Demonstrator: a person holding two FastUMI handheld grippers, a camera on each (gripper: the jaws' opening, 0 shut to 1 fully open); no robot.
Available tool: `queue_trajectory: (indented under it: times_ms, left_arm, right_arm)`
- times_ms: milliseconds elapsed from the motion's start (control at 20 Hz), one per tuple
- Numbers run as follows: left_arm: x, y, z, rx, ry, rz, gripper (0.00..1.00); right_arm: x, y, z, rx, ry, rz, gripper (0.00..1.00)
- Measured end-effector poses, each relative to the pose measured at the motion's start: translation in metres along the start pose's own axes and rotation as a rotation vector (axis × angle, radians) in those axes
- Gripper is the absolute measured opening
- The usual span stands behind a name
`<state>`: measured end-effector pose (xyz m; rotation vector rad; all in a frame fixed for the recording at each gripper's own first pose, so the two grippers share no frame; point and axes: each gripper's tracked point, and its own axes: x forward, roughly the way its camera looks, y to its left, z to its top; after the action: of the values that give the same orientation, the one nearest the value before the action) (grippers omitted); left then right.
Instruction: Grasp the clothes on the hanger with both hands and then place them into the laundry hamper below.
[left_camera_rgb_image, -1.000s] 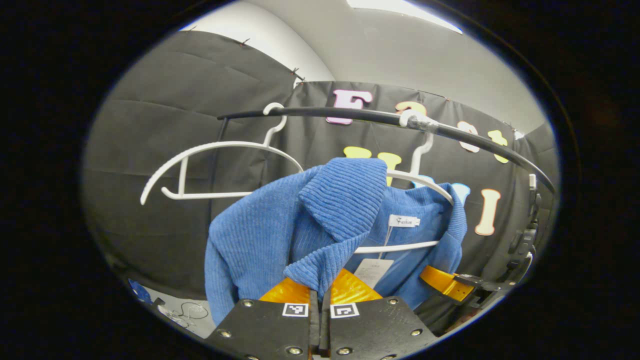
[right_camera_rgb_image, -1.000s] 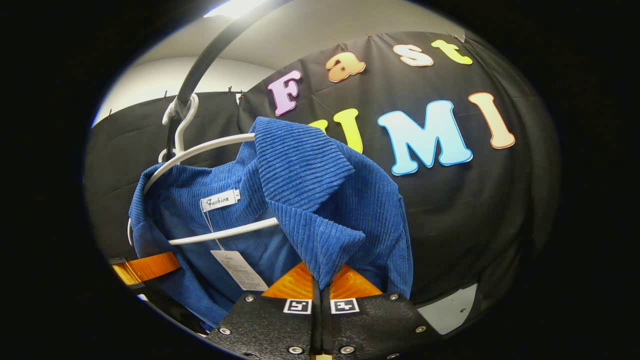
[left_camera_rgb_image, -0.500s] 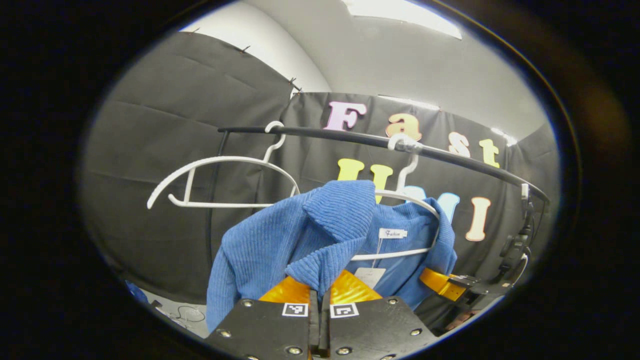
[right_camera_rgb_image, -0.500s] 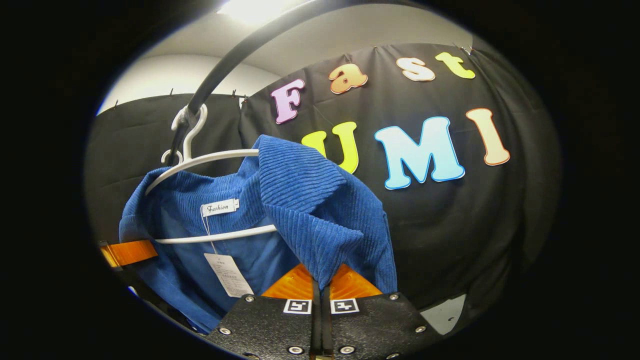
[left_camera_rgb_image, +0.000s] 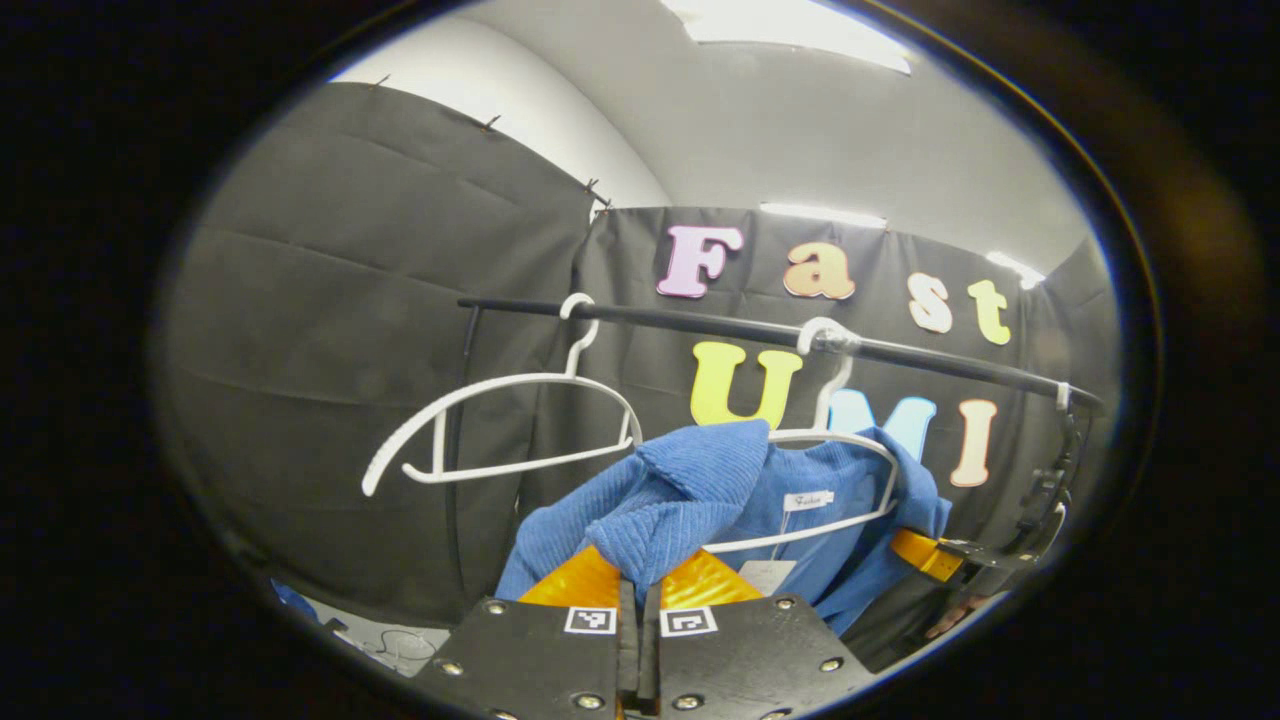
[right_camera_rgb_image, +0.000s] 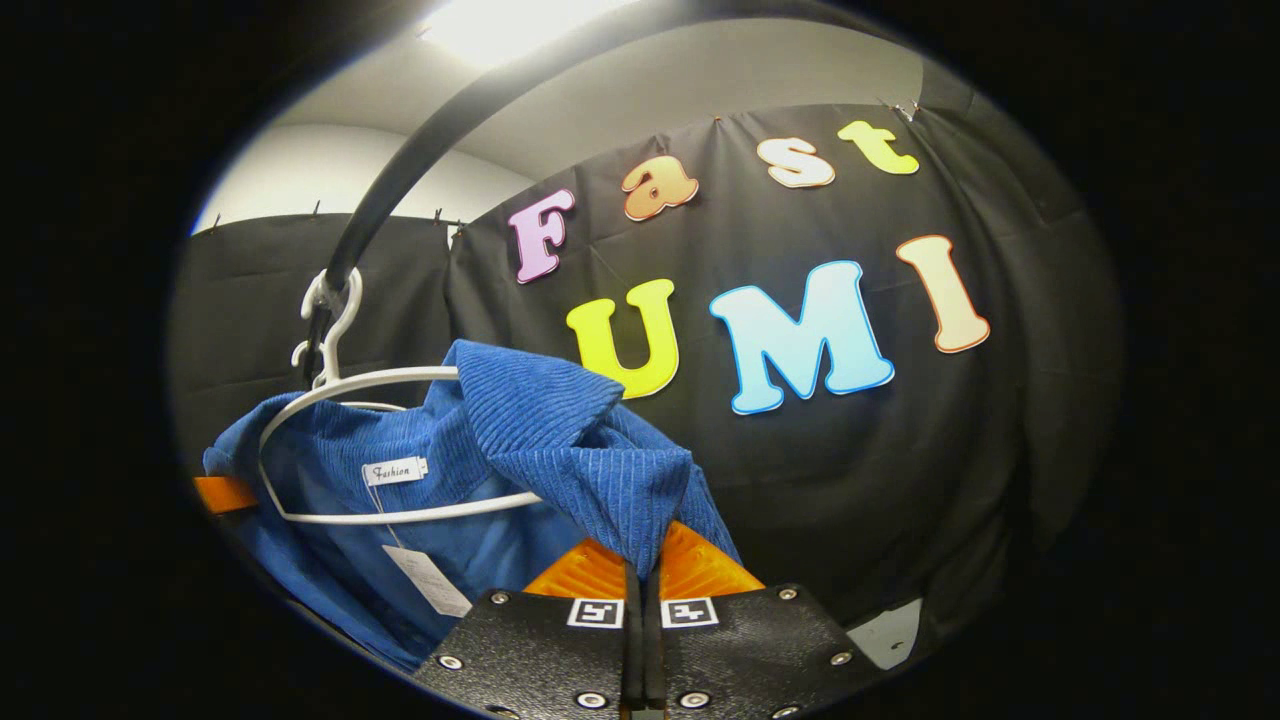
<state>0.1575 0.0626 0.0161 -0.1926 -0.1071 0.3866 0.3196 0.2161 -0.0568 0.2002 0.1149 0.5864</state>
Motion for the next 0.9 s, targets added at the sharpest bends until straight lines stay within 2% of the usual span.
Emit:
queue_trajectory:
  times_ms: [400,700,900]
  left_arm:
    - [0.014,0.022,0.025,0.003,-0.044,0.051,0.0]
    - [0.019,0.059,0.047,0.01,-0.061,0.086,0.0]
    - [0.028,0.067,0.045,0.049,-0.031,0.069,0.01]
  right_arm:
    - [0.013,-0.017,0.022,0.021,-0.09,-0.052,0.0]
    - [0.026,-0.029,0.04,0.028,-0.15,-0.091,0.0]
    - [0.029,-0.029,0.043,-0.008,-0.18,-0.104,0.0]
